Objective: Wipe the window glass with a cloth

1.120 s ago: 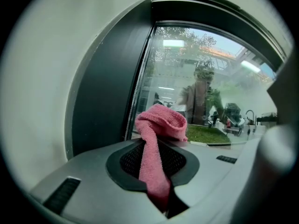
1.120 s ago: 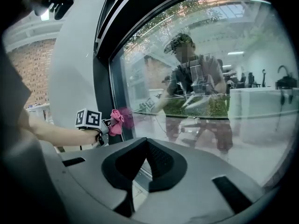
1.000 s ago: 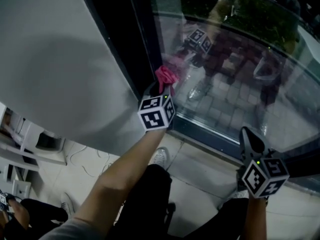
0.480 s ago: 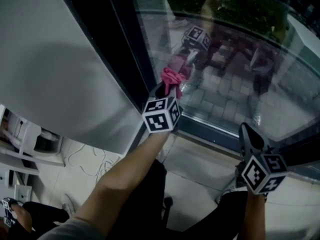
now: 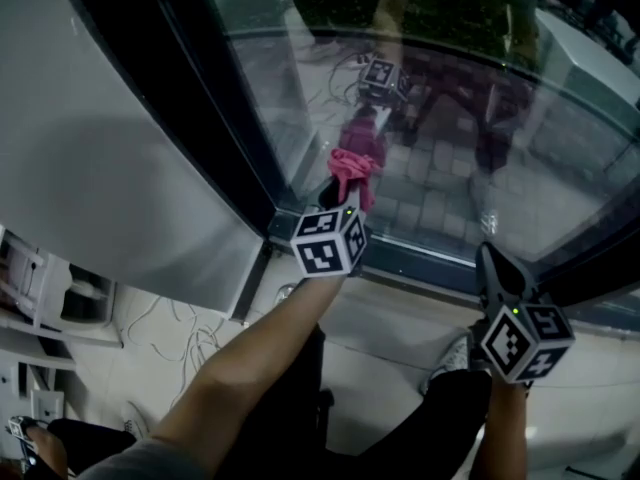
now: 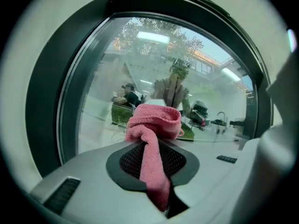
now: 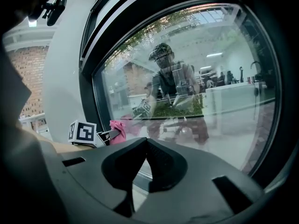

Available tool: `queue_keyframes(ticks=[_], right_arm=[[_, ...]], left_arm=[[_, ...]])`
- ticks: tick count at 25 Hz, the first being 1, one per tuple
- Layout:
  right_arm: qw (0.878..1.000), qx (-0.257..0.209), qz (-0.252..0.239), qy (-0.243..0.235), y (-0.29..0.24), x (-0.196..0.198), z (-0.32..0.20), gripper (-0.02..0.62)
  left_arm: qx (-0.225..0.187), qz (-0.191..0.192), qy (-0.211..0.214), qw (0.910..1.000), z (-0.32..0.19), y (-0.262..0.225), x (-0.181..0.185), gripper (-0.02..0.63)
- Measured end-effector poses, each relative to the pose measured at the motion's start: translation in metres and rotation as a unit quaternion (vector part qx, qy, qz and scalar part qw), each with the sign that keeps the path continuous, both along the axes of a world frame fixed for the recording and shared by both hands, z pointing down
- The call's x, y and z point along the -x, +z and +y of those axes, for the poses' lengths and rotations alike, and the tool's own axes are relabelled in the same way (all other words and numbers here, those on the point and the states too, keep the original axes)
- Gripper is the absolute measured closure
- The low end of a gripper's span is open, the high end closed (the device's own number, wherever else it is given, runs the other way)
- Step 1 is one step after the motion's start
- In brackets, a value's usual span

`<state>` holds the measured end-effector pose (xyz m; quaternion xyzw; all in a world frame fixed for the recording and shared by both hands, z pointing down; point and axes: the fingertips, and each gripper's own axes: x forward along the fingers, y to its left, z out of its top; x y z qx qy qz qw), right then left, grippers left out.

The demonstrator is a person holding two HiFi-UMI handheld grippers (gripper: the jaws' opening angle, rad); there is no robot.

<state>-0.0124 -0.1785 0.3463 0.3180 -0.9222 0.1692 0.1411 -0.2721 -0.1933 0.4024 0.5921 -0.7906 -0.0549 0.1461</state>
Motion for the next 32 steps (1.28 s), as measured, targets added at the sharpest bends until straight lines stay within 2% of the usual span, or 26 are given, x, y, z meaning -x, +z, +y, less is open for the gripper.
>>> queue_keyframes(ticks=[8,16,32], right_arm=[[0.999,0.003,-0.011,0.041,-0.002,-0.054,-0.015,0.591],[0.996,-0.005,-0.012,0.086,-0.007,-0.105,-0.022,0.591],[0.986,-0.012,-0.018,0.166,-0.007,-0.209,-0.03,0.591]], left_arm=[[0.008,0.001,0.033,0.9994,-0.023,0.005,-0.055,0.548],[0.006,0.012,0.089,0.996,-0.048,0.006,-0.123,0.548],[0.009,0.02,0.185,0.9824,-0.094,0.007,-0.252,0.548]])
